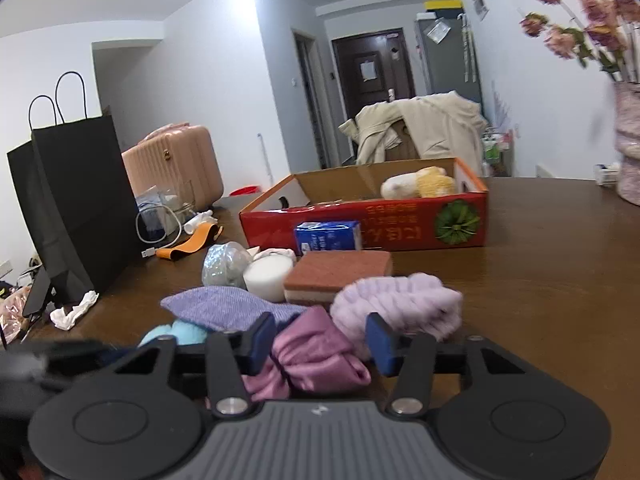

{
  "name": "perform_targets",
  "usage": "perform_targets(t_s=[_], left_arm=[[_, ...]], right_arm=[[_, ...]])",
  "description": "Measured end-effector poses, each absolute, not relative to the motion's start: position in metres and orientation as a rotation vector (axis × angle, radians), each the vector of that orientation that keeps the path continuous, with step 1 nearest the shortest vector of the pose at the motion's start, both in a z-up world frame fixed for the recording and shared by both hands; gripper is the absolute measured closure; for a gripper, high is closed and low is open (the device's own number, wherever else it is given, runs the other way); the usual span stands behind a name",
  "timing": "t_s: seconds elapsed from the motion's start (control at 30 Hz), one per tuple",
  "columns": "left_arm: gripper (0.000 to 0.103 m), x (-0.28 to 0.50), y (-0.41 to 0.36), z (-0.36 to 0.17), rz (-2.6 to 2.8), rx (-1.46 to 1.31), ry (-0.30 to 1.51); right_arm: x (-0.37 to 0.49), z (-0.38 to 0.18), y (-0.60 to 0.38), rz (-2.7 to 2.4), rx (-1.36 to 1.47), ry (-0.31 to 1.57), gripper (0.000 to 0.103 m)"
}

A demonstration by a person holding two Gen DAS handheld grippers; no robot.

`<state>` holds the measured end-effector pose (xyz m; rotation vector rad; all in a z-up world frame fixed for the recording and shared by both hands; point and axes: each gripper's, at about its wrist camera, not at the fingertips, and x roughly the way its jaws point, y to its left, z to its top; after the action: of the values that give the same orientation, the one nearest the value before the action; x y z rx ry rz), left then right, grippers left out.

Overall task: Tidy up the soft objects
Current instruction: 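Grasp the pink satin scrunchie with the left gripper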

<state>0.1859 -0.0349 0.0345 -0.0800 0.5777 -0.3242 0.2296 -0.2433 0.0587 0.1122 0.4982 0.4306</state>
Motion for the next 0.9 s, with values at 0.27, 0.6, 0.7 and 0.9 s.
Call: perform_targets(t_s=[0.27,0.6,0.7,0.9], left_arm=[[0.072,0.175,-0.045,0.018,-0.431,0.021,0.584],[0.037,0.184,-0.042,0.026,-0.428,-0.085,0.584],[0.056,0.189,-0.047,0.014,-0.446,-0.081,0.63],[0.069,0.185,-0.044,0.014,-0.485,-0.089,0.612]], right_arm=[[0.247,0.033,-0.239,0.47,0.101,0.58,0.073],[0.207,0.02,-0.264,0.427,0.184,0.612,0.089],[0.204,0.02,-0.267,0.413,0.185,0.614,0.086],[0.191,0.048,-0.265,0.432,0.157,0.471,0.058]])
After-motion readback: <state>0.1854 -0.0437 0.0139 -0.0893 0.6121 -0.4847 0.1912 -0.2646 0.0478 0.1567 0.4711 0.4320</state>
